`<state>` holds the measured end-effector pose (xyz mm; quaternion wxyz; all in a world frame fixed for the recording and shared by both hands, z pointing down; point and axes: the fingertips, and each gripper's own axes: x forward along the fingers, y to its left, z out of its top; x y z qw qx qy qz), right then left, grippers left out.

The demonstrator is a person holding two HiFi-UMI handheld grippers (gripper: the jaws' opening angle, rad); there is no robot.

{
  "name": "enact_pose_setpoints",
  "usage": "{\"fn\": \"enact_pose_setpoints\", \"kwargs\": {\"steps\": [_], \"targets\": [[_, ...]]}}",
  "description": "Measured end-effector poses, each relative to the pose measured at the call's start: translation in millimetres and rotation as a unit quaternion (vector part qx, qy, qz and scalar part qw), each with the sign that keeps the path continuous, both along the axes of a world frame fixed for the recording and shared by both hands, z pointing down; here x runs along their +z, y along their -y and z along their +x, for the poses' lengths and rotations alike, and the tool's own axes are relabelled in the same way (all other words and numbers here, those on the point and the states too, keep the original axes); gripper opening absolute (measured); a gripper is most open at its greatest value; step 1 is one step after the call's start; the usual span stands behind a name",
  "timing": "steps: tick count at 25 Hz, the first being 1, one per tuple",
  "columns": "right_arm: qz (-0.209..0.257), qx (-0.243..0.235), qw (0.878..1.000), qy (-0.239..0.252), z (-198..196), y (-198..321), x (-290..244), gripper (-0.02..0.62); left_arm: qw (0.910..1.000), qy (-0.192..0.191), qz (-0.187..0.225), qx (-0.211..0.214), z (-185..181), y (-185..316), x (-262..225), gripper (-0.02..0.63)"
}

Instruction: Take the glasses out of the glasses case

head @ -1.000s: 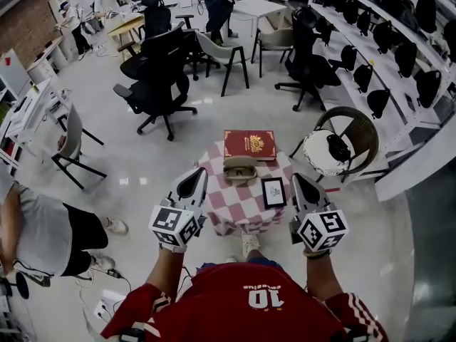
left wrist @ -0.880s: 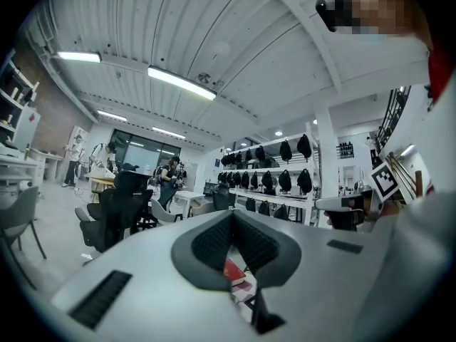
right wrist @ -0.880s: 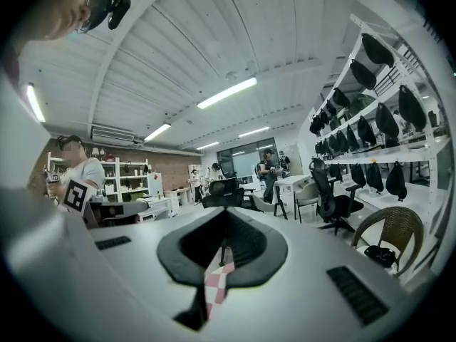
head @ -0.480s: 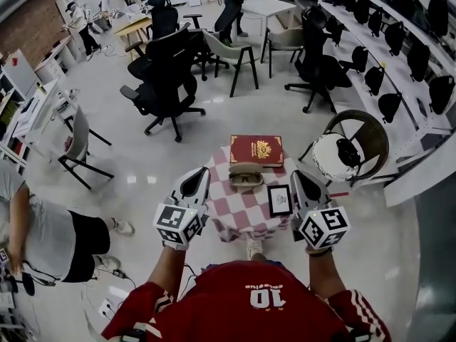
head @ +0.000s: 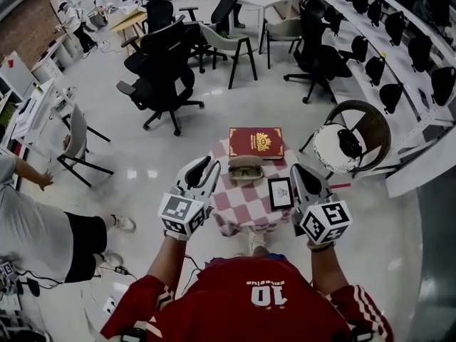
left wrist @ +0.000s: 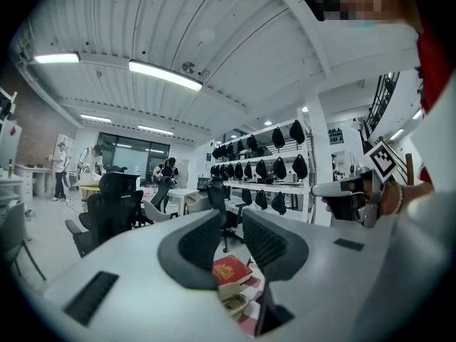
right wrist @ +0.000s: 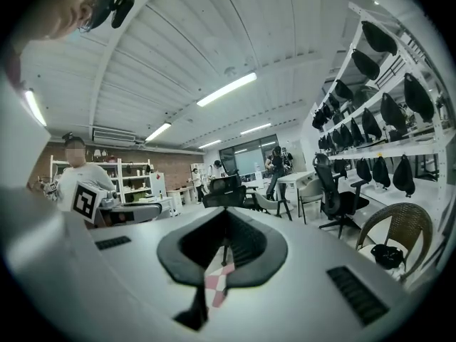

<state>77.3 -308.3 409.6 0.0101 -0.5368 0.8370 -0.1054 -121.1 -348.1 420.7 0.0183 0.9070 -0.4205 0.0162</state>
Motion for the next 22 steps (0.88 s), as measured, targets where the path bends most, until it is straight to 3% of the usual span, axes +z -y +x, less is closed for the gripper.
{"fn": "enact_pose_setpoints", "kwargs": {"steps": [12, 22], "targets": [[-0.014, -0.009, 1.000, -0.014, -1, 18, 12, 0.017, 0.9965, 0.068, -0.025, 0.042, 22, 35, 58, 0.095], [-0.034, -0.016, 0.999, -0.009, 0, 45, 32, 0.017, 0.9786, 0.170, -0.070, 0.092, 48, 66, 154, 0.095]]}}
